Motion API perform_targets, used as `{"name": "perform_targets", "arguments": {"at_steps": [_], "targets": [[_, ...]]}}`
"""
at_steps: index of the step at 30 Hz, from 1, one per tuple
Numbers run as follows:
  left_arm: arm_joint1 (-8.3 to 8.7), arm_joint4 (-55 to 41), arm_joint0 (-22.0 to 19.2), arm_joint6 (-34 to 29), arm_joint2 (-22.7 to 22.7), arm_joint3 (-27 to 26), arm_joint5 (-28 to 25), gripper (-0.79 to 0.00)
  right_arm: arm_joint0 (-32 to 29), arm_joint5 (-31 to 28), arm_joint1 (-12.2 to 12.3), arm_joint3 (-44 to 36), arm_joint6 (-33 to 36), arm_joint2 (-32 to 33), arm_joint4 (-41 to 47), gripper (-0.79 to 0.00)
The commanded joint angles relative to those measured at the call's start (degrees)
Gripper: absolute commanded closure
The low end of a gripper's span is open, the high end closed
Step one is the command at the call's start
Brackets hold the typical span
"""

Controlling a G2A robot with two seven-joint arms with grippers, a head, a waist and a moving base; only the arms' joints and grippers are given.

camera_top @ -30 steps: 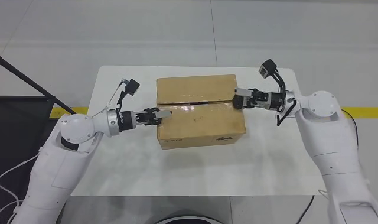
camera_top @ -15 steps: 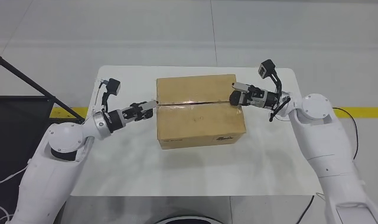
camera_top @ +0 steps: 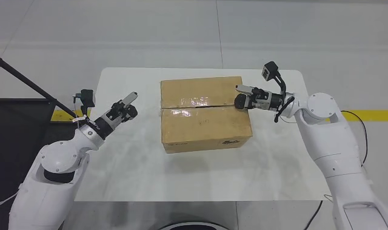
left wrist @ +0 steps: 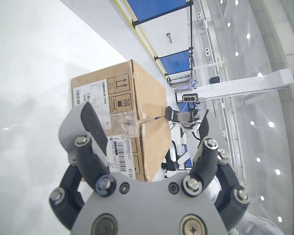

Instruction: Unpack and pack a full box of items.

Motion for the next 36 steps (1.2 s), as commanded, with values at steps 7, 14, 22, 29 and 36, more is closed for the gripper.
{"name": "perform_targets", "arguments": {"at_steps": [7, 14, 22, 29, 36], "targets": [[0.01, -0.04, -0.02, -0.11, 0.01, 0.03, -0.08, -0.785, -0.01, 0.0, 0.0, 0.0, -0.01, 0.0, 0.01, -0.785], [-1.21, 1.19, 5.8, 15.67, 1.91, -4.32, 0.35, -0.785, -0.01, 0.0, 0.0, 0.0, -0.01, 0.0, 0.01, -0.785], [-2.56, -6.34, 18.12, 24.16, 3.48, -10.35, -2.15, -0.785, -0.01, 0.0, 0.0, 0.0, -0.01, 0.0, 0.01, -0.785], [-3.91, -14.55, 15.82, 29.13, 6.56, -3.75, -0.96, -0.785, -0.01, 0.0, 0.0, 0.0, -0.01, 0.0, 0.01, -0.785], [-5.7, -18.03, 8.63, 35.84, 11.42, 4.61, -2.42, -0.785, -0.01, 0.0, 0.0, 0.0, -0.01, 0.0, 0.01, -0.785]]}}
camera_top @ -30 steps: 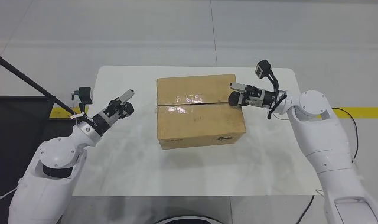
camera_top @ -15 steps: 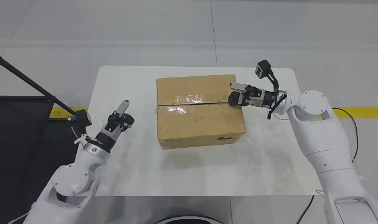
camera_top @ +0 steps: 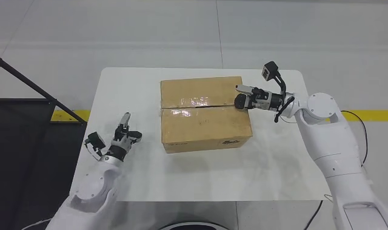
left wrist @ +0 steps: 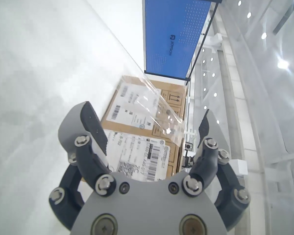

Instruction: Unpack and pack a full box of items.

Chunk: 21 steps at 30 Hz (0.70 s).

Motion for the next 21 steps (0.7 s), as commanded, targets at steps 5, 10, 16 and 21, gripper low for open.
{"name": "perform_targets", "arguments": {"at_steps": [5, 10, 16, 21], "targets": [[-1.27, -1.15, -4.37, 3.6, 2.52, 4.46, -3.43, -0.785, 0.0, 0.0, 0.0, 0.0, 0.0, 0.0, 0.0, -0.785], [-2.16, -1.34, -6.83, 5.48, 4.04, 6.5, -4.18, -0.785, 0.0, 0.0, 0.0, 0.0, 0.0, 0.0, 0.0, -0.785], [-3.06, 1.2, -9.61, 8.65, 5.01, 8.85, -6.02, -0.785, 0.0, 0.0, 0.0, 0.0, 0.0, 0.0, 0.0, -0.785], [-3.43, 7.41, -9.74, 12.78, 4.43, 7.8, -8.19, -0.785, 0.0, 0.0, 0.0, 0.0, 0.0, 0.0, 0.0, -0.785]]}}
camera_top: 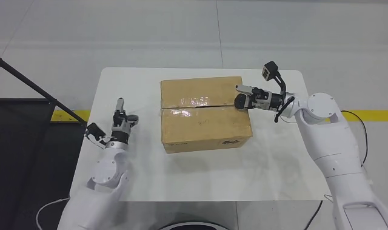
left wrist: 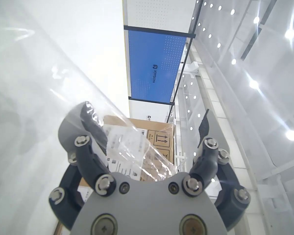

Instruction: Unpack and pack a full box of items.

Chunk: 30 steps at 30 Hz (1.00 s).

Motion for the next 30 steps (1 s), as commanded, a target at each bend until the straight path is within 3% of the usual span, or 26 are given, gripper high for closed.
{"name": "perform_targets", "arguments": {"at_steps": [1, 13, 30], "targets": [[-0.12, 3.43, 0.4, 2.12, -0.29, -1.17, -0.28, -0.785, 0.0, 0.0, 0.0, 0.0, 0.0, 0.0, 0.0, -0.785], [-0.78, 14.14, 3.74, 9.64, -3.42, -9.69, 1.35, -0.785, 0.0, 0.0, 0.0, 0.0, 0.0, 0.0, 0.0, -0.785], [-2.16, 23.24, 2.88, 10.23, -3.81, -17.65, 3.14, -0.785, -2.59, 1.41, 0.78, -4.66, -2.91, 2.04, -0.9, -0.785]]}}
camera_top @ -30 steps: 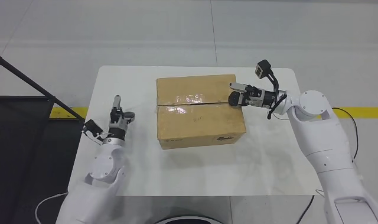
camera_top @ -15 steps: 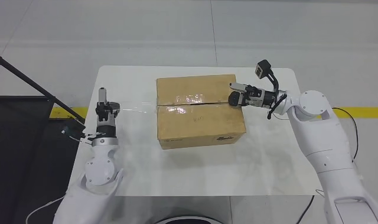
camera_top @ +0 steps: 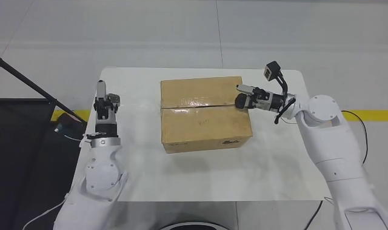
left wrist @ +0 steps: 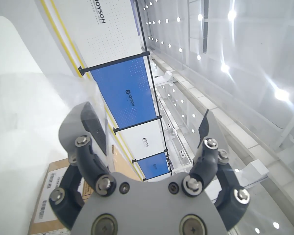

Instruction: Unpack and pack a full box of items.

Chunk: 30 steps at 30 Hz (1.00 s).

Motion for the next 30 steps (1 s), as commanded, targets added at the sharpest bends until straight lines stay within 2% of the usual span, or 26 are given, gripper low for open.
{"name": "perform_targets", "arguments": {"at_steps": [1, 12, 30], "targets": [[-0.18, 2.15, -0.53, -0.26, 0.52, -1.0, 0.4, -0.785, -0.06, 0.28, 0.08, -0.34, -0.31, 0.18, -0.26, -0.785], [-1.39, 11.47, -5.45, -2.83, 5.37, -3.45, 3.38, -0.785, -0.46, 0.44, 0.31, -1.05, -0.74, 0.71, -0.21, -0.785], [-3.75, 15.14, -11.9, -9.53, 13.63, -3.01, 4.99, -0.785, -3.5, -0.25, 1.4, -3.29, -0.76, 3.72, 0.21, -0.785]]}}
